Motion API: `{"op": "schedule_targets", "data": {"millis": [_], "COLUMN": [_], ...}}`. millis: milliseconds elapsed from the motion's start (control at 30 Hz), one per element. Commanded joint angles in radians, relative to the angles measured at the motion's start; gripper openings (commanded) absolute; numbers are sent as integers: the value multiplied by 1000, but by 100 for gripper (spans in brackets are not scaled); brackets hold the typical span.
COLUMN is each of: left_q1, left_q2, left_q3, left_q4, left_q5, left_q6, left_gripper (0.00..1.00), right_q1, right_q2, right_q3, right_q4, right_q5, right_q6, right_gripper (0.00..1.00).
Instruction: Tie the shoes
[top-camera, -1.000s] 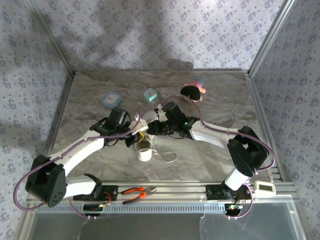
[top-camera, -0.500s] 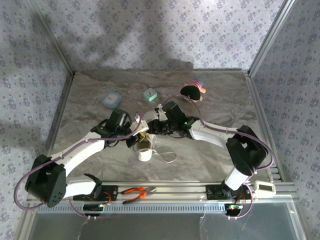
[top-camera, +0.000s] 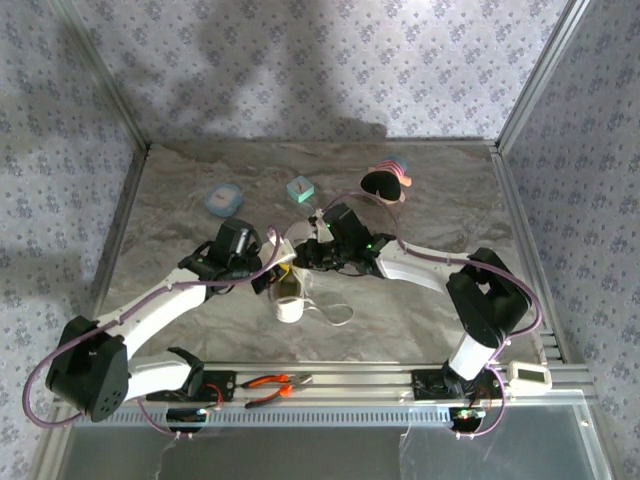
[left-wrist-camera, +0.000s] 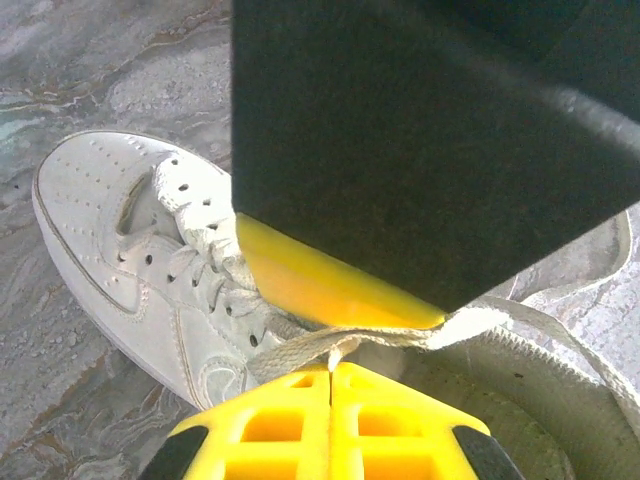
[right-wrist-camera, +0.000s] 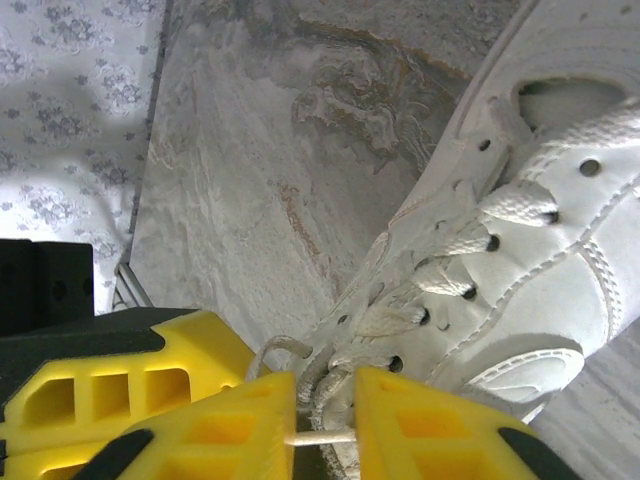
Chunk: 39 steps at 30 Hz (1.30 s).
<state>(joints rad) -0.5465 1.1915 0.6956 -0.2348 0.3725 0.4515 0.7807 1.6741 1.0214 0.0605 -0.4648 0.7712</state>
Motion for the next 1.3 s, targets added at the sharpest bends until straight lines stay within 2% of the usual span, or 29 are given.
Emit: {"op": "schedule_targets", "data": {"millis": [0, 233, 667, 700, 800, 867, 1033, 1167, 1267], "left_q1": [-7, -7, -9, -8, -8, -6, 2, 8, 14], "left_q2": [-14, -18, -6, -7, -28, -61, -211, -294, -291], "left_q3": [-8, -8, -2, -1, 5, 11, -12, -17, 10], "left_q4": [22, 5, -6, -8, -40, -81, -154, -117, -57], "left_q5": [4, -3, 2, 2, -15, -33, -44, 12, 31], "left_q6": [-5, 1, 1, 1, -6, -14, -79, -183, -287], "left_gripper": [0, 0, 0, 4, 29, 41, 51, 56, 58], "right_q1": [14, 14, 17, 17, 16, 12, -14, -21, -20], "right_q2": [12, -19, -75, -80, -95, -100, -125, -132, -136], "right_q3": [40, 42, 47, 46, 52, 71, 126, 194, 226], "right_q4": [17, -17, -65, -67, -90, -134, -200, -231, -233], "right_q5": [-22, 10, 51, 55, 70, 89, 112, 110, 109], "right_q6": [5, -43, -125, -132, -133, -188, -248, -297, -324], "right_gripper": [14, 0, 0, 0, 0, 0, 0, 0, 0]}}
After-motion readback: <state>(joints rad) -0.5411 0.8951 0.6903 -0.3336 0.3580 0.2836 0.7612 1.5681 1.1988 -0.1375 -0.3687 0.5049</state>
